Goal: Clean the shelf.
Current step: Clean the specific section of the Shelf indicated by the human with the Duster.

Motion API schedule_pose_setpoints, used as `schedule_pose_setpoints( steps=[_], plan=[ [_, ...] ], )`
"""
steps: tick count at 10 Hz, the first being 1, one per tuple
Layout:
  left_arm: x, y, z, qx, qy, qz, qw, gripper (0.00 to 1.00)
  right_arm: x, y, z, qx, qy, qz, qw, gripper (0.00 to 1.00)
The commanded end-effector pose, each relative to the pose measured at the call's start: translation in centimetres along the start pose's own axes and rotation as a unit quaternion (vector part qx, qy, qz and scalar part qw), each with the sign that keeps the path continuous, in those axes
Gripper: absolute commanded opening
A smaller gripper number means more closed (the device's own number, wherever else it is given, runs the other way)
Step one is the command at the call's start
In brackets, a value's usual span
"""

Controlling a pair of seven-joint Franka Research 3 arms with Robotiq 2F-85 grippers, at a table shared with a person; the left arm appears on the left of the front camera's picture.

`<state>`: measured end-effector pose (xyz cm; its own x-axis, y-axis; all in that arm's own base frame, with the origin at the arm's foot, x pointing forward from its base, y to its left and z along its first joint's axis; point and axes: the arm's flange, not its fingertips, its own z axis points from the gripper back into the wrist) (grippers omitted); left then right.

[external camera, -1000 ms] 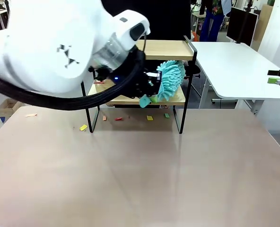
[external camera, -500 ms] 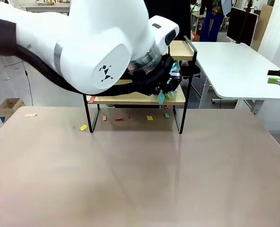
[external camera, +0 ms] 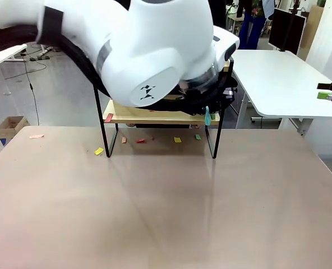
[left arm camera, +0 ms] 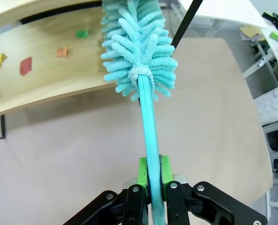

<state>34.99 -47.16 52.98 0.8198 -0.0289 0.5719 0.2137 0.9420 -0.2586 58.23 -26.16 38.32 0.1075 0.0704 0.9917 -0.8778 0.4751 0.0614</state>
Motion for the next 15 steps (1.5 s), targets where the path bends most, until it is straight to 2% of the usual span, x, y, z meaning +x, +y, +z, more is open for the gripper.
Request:
schedule_pose_setpoints(
  steps=[1, 7, 9, 13, 15],
  plan=[
    [0.6, -1.8, -2.8, 0.031, -0.011, 0.02, 0.999, 0.13, 0.4, 0.1, -0.2, 0.001, -0.001, 0.004, 1.0, 1.0],
    [-1.6, -1.5, -6.0, 0.052, 0.009, 0.042, 0.998, 0.13, 0.4, 0.1, -0.2, 0.001, -0.001, 0.004, 1.0, 1.0],
    [-1.8, -0.5, -5.2, 0.043, 0.024, 0.021, 0.999, 0.13, 0.4, 0.1, -0.2, 0.001, -0.001, 0.004, 1.0, 1.0],
    [-1.9, -0.7, -5.6, 0.044, 0.025, 0.019, 0.999, 0.13, 0.4, 0.1, -0.2, 0.001, -0.001, 0.004, 1.0, 1.0],
    [-1.1, 1.6, -5.0, 0.052, 0.034, 0.029, 0.998, 0.13, 0.4, 0.1, -0.2, 0.001, -0.001, 0.004, 1.0, 1.0]
  ],
)
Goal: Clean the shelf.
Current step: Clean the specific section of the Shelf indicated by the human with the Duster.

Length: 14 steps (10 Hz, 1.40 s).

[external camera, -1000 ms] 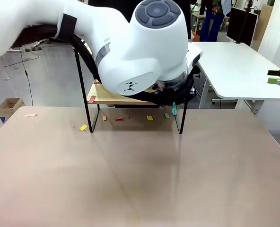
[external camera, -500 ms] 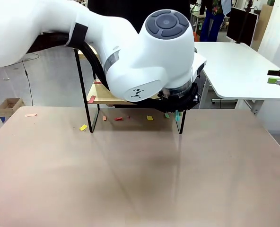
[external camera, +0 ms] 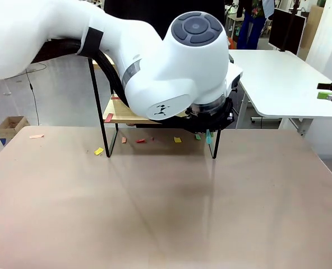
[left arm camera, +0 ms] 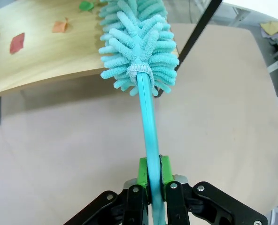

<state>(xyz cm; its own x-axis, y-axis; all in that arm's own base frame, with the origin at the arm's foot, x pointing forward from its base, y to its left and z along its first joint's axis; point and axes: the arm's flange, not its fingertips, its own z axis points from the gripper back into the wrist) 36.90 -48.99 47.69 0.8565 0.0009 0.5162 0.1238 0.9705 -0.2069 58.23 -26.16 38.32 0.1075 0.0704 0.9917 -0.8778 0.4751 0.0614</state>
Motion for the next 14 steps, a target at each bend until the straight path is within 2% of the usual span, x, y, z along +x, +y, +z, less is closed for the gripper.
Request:
schedule_pose_setpoints(
  steps=[1, 8, 12, 14],
  plan=[
    [0.6, 2.9, 0.8, 0.01, 0.007, 0.013, 1.0, 0.13, 0.4, 0.1, -0.2, 0.001, -0.001, 0.004, 1.0, 1.0],
    [2.4, 14.3, 2.4, 0.073, 0.013, 0.043, 0.996, 0.13, 0.4, 0.1, -0.2, 0.001, -0.001, 0.004, 1.0, 1.0],
    [3.5, 21.3, 4.9, 0.17, 0.011, 0.051, 0.984, 0.13, 0.4, 0.1, -0.2, 0.001, -0.001, 0.004, 1.0, 1.0],
    [3.1, 23.0, 6.2, 0.232, -0.016, 0.051, 0.971, 0.13, 0.4, 0.1, -0.2, 0.001, -0.001, 0.004, 1.0, 1.0]
  ],
)
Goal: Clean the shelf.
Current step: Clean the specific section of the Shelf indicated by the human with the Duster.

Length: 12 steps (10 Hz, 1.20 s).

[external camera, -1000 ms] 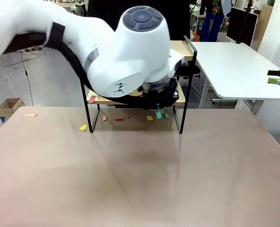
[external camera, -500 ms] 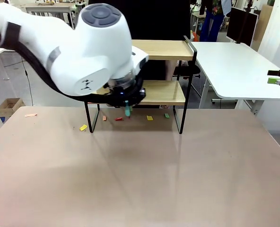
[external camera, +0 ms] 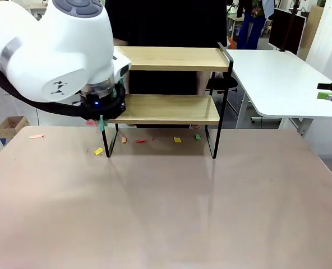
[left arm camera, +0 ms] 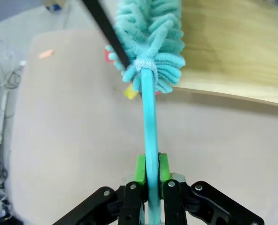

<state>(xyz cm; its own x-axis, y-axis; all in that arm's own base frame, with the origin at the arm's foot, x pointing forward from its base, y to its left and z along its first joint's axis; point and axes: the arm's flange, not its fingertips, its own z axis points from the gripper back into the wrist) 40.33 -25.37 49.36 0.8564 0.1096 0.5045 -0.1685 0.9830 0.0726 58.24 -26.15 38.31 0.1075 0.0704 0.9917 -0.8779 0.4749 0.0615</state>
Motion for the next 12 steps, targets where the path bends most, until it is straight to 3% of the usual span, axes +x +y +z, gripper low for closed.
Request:
schedule_pose_setpoints(
  steps=[1, 2, 3, 4, 9, 10, 12],
  plan=[
    [-0.8, 0.6, 2.0, 0.056, -0.045, 0.004, 0.997, 0.13, 0.4, 0.1, -0.2, 0.001, -0.001, 0.004, 1.0, 1.0],
    [-0.9, 0.3, 3.5, 0.065, -0.064, 0.012, 0.996, 0.13, 0.4, 0.1, -0.2, 0.001, -0.001, 0.004, 1.0, 1.0],
    [-1.1, -0.6, 5.0, 0.025, -0.066, -0.003, 0.998, 0.13, 0.4, 0.1, -0.2, 0.001, -0.001, 0.004, 1.0, 1.0],
    [-0.5, -0.2, 2.2, 0.023, -0.037, -0.014, 0.999, 0.13, 0.4, 0.1, -0.2, 0.001, -0.001, 0.004, 1.0, 1.0],
    [-0.9, -0.8, 2.2, 0.021, -0.038, -0.02, 0.999, 0.13, 0.4, 0.1, -0.2, 0.001, -0.001, 0.004, 1.0, 1.0],
    [-0.8, 0.0, 3.3, -0.006, -0.061, -0.027, 0.998, 0.13, 0.4, 0.1, -0.2, 0.001, -0.001, 0.004, 1.0, 1.0],
    [-0.5, 3.4, 4.5, -0.077, -0.06, -0.065, 0.993, 0.13, 0.4, 0.1, -0.2, 0.001, -0.001, 0.004, 1.0, 1.0]
  ],
)
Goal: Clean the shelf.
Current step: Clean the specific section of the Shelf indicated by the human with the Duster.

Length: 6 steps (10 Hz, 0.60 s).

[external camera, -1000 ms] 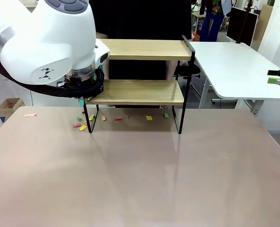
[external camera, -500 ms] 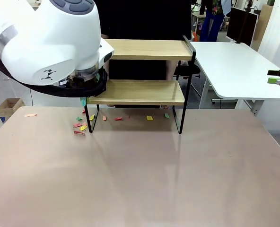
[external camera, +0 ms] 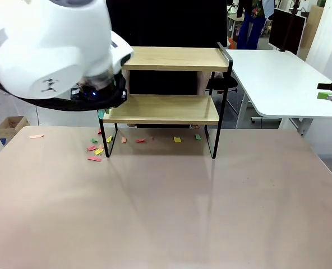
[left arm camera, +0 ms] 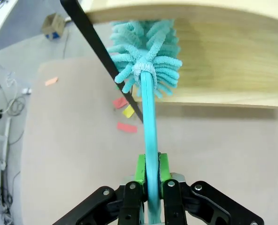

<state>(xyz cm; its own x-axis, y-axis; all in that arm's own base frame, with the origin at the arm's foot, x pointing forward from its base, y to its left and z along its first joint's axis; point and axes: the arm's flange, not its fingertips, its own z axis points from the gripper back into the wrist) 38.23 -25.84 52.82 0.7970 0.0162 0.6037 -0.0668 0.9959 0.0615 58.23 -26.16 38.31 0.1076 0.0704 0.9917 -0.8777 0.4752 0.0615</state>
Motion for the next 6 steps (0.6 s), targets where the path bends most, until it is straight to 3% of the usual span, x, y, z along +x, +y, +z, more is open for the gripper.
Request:
schedule_pose_setpoints(
  steps=[1, 4, 6],
  plan=[
    [-0.7, 4.3, 0.8, -0.072, 0.007, -0.045, 0.996, 0.13, 0.4, 0.1, -0.2, 0.001, -0.001, 0.004, 1.0, 1.0],
    [-0.7, 7.5, 1.4, -0.19, 0.008, -0.154, 0.97, 0.13, 0.4, 0.1, -0.2, 0.001, -0.001, 0.004, 1.0, 1.0],
    [-0.5, 8.8, 1.8, -0.259, 0.01, -0.223, 0.94, 0.13, 0.4, 0.1, -0.2, 0.001, -0.001, 0.004, 1.0, 1.0]
  ],
)
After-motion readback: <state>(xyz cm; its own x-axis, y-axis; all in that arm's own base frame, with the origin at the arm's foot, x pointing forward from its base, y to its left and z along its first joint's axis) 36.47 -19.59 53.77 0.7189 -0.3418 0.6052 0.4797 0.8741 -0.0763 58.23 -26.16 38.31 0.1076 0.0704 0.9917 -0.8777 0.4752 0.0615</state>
